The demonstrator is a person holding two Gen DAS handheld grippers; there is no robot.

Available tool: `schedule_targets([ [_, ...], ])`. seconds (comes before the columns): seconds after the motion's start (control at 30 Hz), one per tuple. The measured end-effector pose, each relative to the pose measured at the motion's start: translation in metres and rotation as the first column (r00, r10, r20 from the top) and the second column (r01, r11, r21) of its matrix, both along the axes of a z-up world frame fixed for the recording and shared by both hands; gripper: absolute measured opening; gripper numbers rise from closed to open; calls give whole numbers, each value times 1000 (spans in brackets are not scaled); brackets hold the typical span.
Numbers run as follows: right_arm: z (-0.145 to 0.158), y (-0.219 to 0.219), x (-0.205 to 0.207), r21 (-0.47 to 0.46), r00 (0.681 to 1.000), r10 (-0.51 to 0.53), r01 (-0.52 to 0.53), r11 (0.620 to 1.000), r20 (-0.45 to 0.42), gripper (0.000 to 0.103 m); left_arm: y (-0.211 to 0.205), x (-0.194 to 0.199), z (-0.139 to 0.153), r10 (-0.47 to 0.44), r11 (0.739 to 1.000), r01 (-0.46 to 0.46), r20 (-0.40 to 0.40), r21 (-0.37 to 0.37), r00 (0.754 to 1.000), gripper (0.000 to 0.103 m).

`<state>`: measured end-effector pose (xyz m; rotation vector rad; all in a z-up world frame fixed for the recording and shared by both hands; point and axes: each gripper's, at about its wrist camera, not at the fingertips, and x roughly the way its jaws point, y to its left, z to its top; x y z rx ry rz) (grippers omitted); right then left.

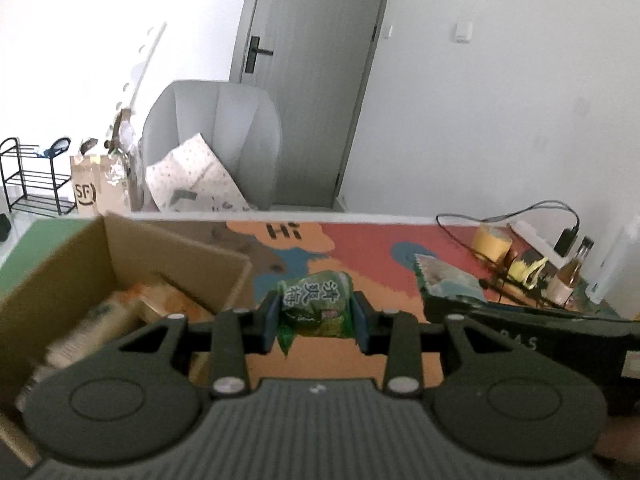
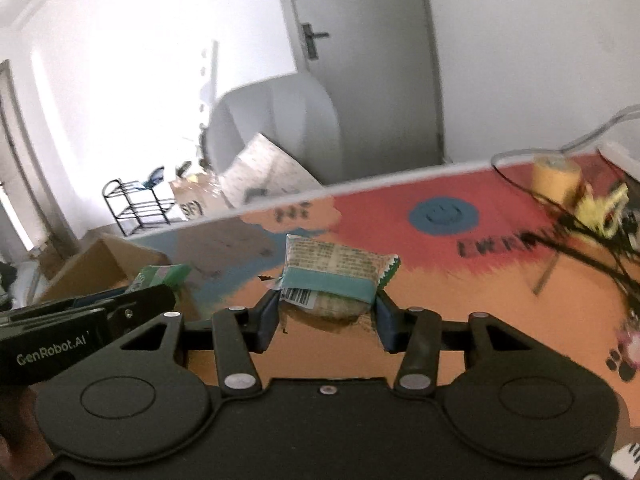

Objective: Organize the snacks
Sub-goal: 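Carry both packs over the cardboard box and release them inside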

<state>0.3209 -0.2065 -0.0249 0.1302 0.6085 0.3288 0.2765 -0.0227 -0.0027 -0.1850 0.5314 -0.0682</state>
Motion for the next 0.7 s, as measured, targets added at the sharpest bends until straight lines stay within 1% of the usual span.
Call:
schedule_targets([
  [0.13, 14, 13, -1, 21, 999, 29, -30, 999, 37, 47, 17, -6, 13, 10, 1000, -10, 22, -2, 1000, 37],
  [0.37, 33, 38, 0, 35, 993, 74, -77, 996, 89, 47, 50, -15, 25, 34, 999, -33, 27, -9, 999, 37],
  [0.5, 38, 54, 2, 39, 990, 95, -99, 994, 99, 47, 70, -18, 31, 58, 998, -59, 34, 2, 998, 37],
  [0.7, 42, 75, 4, 38, 985, 131, -136, 990, 111, 47, 94, -19, 31, 95, 995, -95, 23, -3, 995, 37],
])
